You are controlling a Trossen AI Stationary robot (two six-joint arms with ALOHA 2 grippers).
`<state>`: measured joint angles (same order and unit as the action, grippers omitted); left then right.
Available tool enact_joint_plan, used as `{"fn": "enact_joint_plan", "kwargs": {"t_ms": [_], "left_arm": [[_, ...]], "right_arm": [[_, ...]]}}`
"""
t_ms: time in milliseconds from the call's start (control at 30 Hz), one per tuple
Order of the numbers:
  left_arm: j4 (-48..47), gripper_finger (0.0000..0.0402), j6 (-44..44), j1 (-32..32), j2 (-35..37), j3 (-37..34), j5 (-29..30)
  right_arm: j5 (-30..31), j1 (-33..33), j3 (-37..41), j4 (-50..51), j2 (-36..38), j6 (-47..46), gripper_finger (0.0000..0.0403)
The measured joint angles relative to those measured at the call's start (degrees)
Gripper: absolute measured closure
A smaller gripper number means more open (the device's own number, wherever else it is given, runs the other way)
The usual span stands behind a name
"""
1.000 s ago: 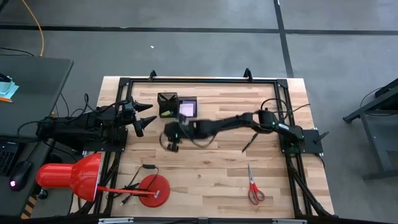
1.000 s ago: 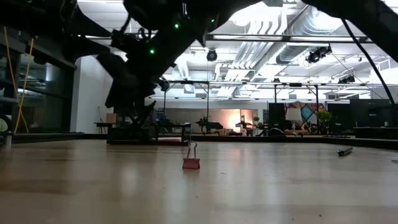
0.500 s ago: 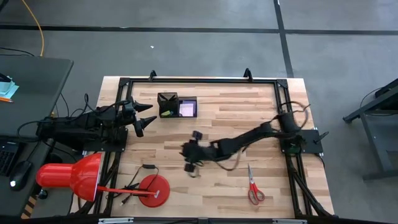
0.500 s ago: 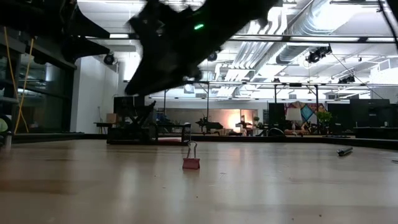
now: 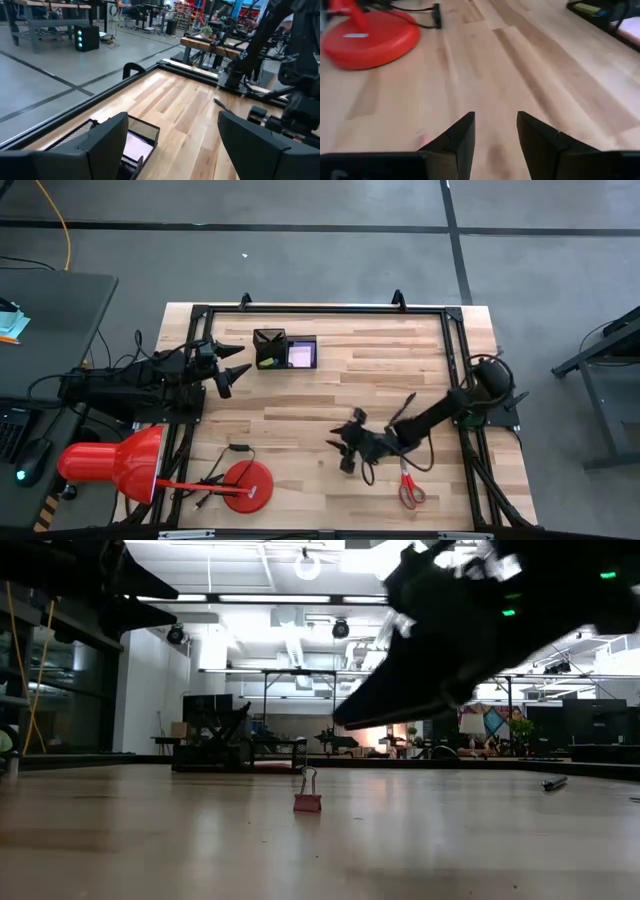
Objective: Pick and place office supplies into organizer
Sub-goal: Put the pink binder clip into the desk organizer
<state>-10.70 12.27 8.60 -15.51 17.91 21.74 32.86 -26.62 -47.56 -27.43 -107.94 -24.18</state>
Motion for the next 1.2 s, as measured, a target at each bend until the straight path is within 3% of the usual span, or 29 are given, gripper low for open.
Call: {"fn": "enact_joint_plan", "kwargs": {"t_ms": [200, 600, 1200], "left_arm": [[0.1, 0.0108, 0.0, 0.0, 0.0, 0.0, 1.1], [0.4, 0.0108, 0.0, 0.0, -1.9, 0.0, 1.9], [0.2, 0.0108, 0.0, 0.0, -1.9, 0.0, 2.8]], "right_arm": [[1.9, -5.2, 0.7, -0.4, 0.0, -3.7, 0.0252], [5.0, -6.4, 0.2, -1.8, -1.1, -8.8, 0.0158], [2.1, -5.9, -6.5, -2.4, -10.4, -7.9, 0.0185]]}}
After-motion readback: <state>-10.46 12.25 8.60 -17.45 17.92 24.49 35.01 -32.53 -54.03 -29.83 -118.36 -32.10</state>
